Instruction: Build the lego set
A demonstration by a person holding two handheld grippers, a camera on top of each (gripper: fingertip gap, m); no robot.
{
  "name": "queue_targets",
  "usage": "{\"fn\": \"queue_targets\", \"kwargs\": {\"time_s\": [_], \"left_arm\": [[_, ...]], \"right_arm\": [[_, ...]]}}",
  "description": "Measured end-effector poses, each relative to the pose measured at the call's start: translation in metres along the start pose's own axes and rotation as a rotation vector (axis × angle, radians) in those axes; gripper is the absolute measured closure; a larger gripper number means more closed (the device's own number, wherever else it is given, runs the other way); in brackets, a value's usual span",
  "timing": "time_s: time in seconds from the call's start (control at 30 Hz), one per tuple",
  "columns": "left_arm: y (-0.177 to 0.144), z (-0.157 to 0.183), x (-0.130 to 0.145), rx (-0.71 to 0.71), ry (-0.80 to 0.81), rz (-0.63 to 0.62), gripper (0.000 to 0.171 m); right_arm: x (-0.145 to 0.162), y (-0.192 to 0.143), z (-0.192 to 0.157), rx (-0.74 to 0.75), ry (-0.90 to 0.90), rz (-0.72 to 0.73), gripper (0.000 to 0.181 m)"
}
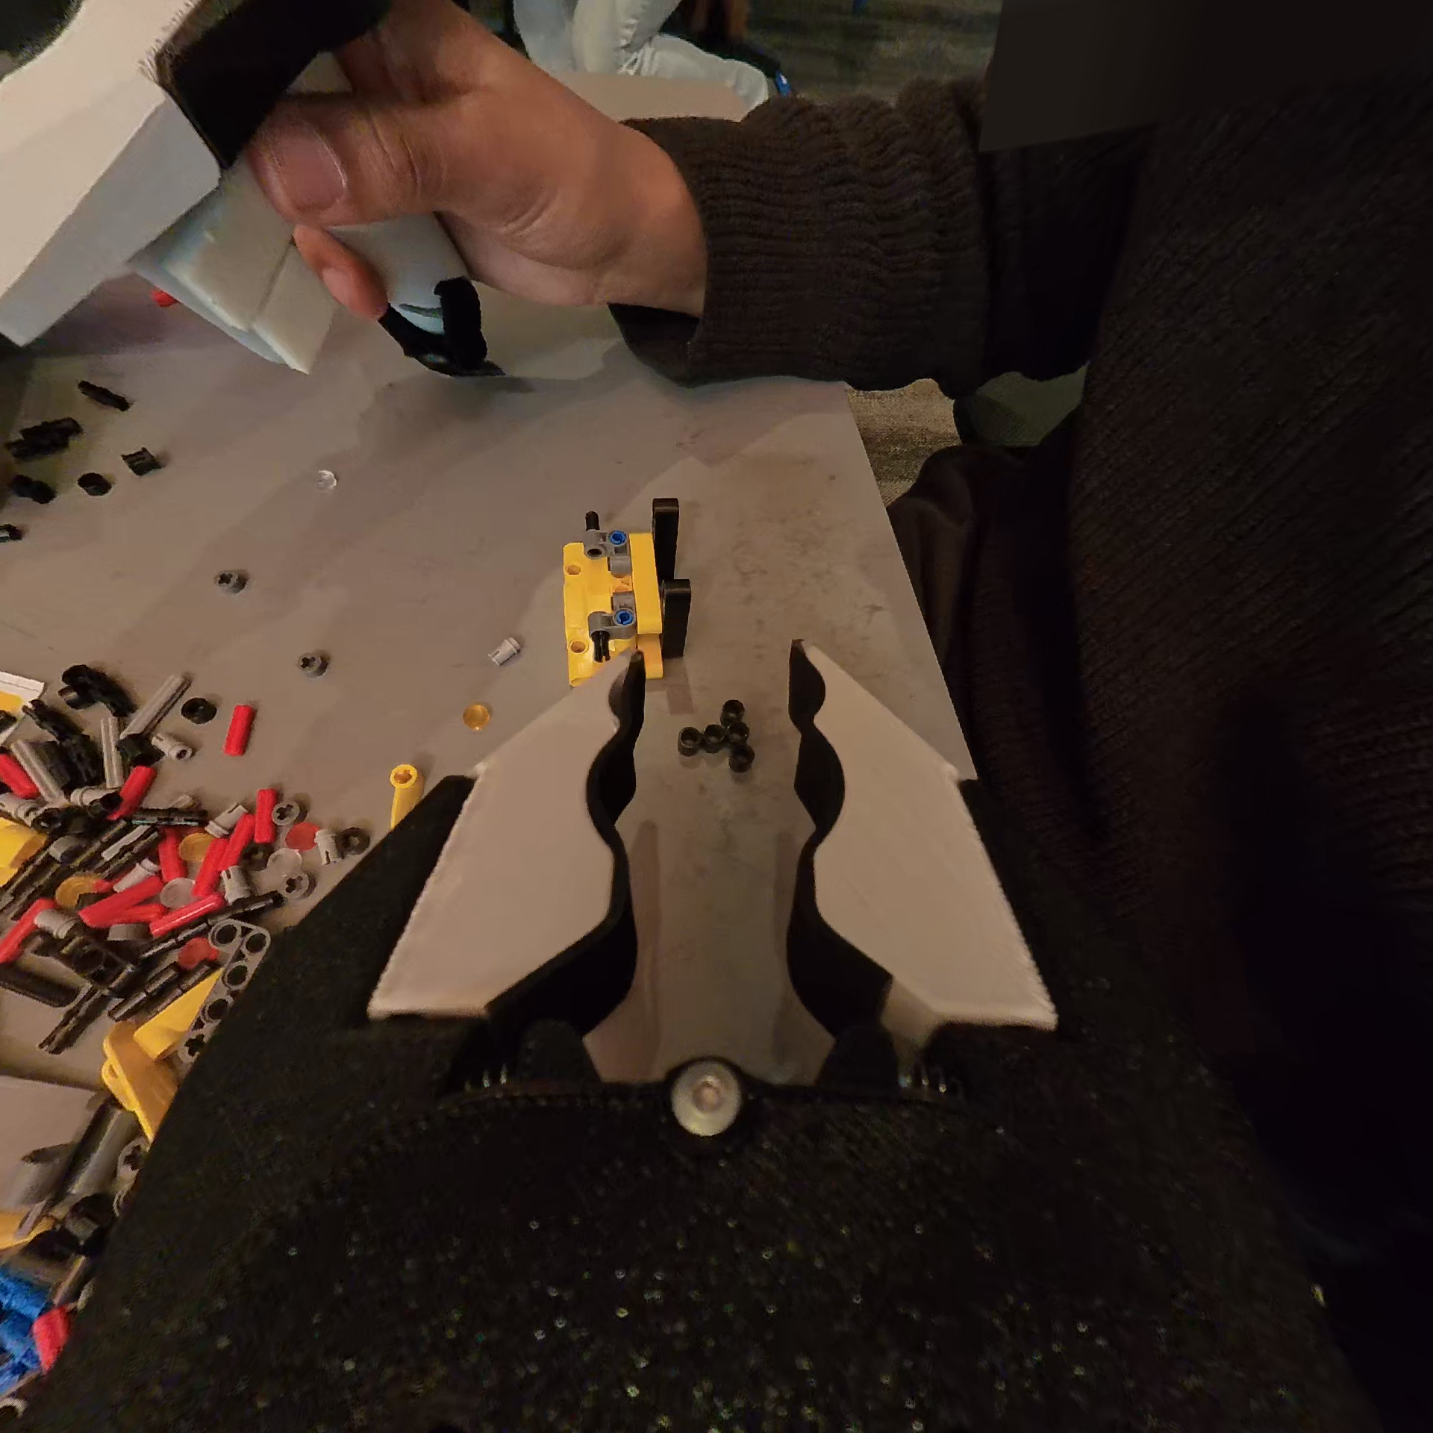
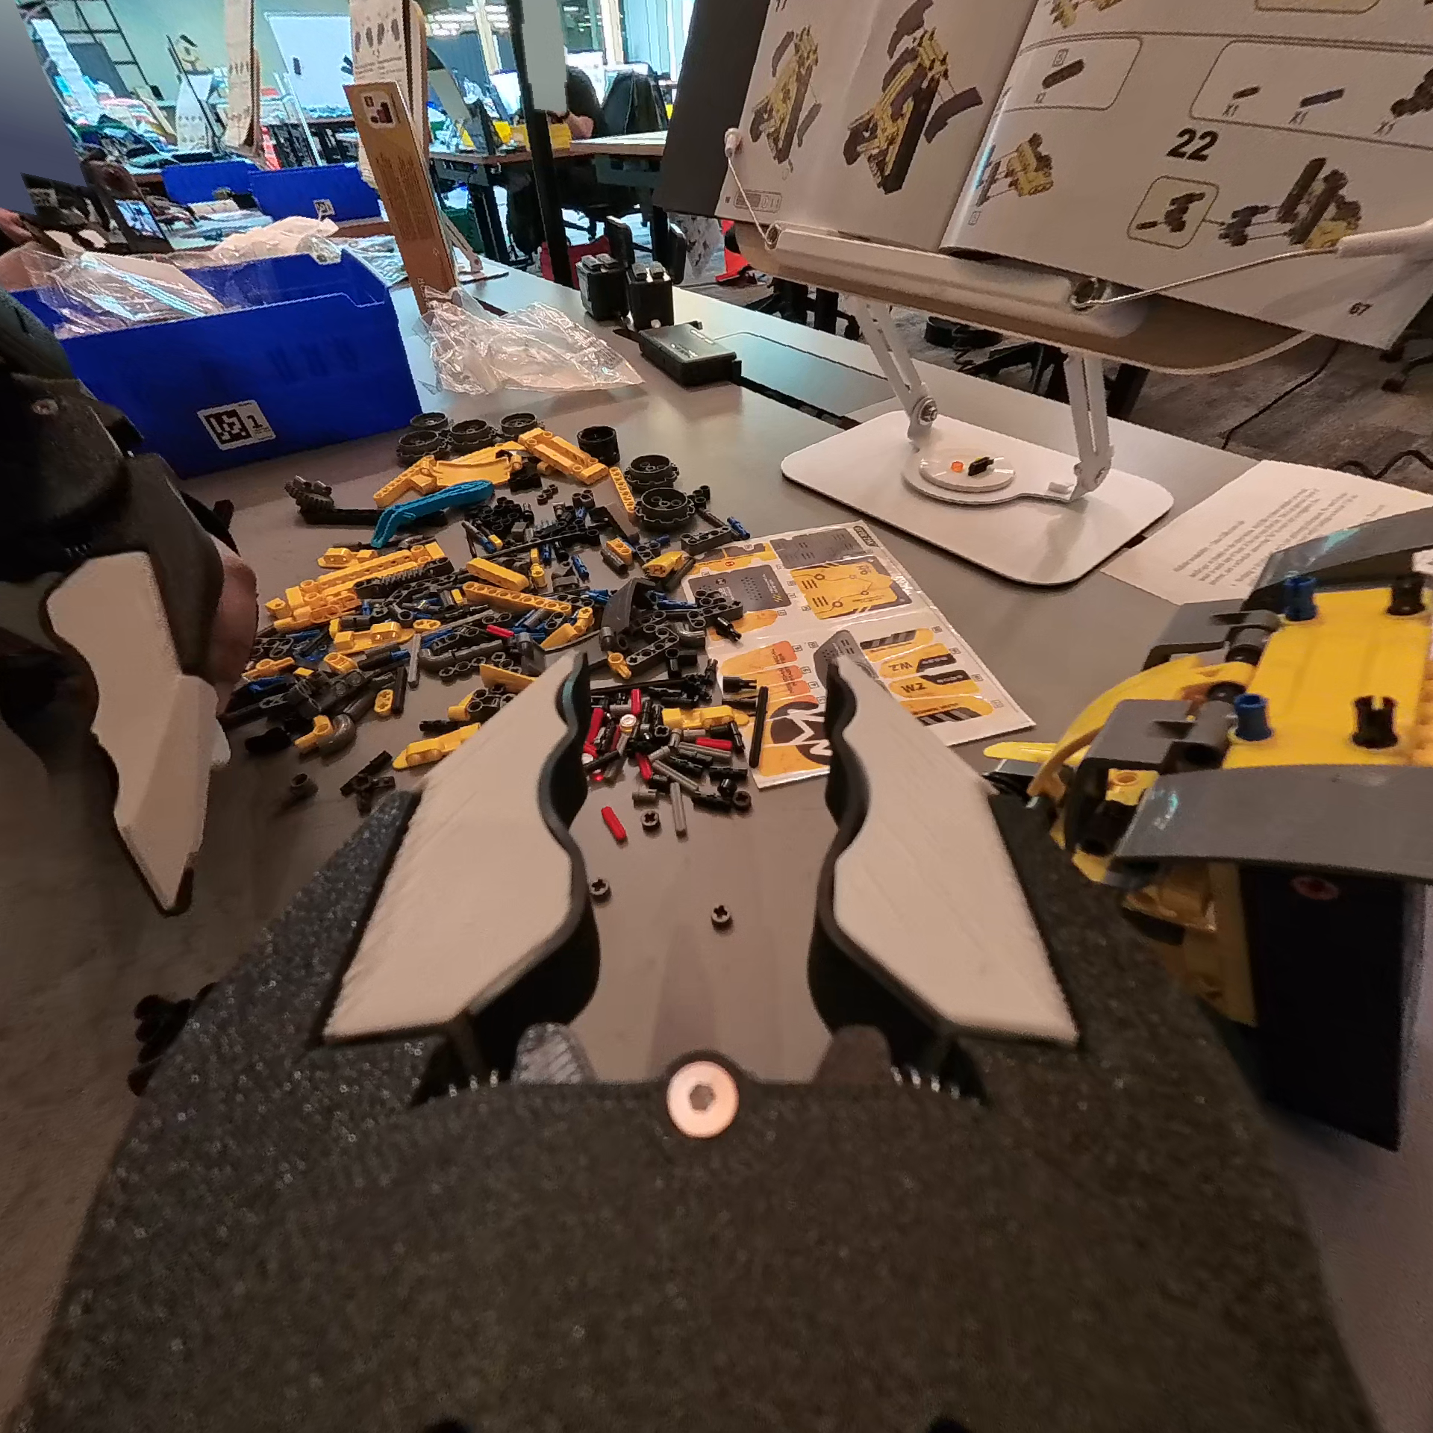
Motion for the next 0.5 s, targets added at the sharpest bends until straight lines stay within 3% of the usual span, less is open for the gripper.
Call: {"fn": "queue_targets", "kwargs": {"time_s": [0.3, 0.5], "left_arm": [[-0.012, -0.004, -0.014, -0.022, -0.015, 0.115, 0.129], [-0.012, -0.006, -0.015, -0.020, -0.046, 0.129, 0.125]], "right_arm": [[0.000, 0.000, 0.000, 0.001, -0.004, -0.002, 0.121], [0.000, -0.001, 0.001, 0.004, -0.003, 0.001, 0.122]]}}
Point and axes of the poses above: each gripper's, where its closed fingertips meet, y out along the fingers, x out of its underside, z = x × y across the jaws, the point moved 3 cm from there along -y, back along the fingers, and after that the axes turned 1 degree about y, right-handed, at the moved point
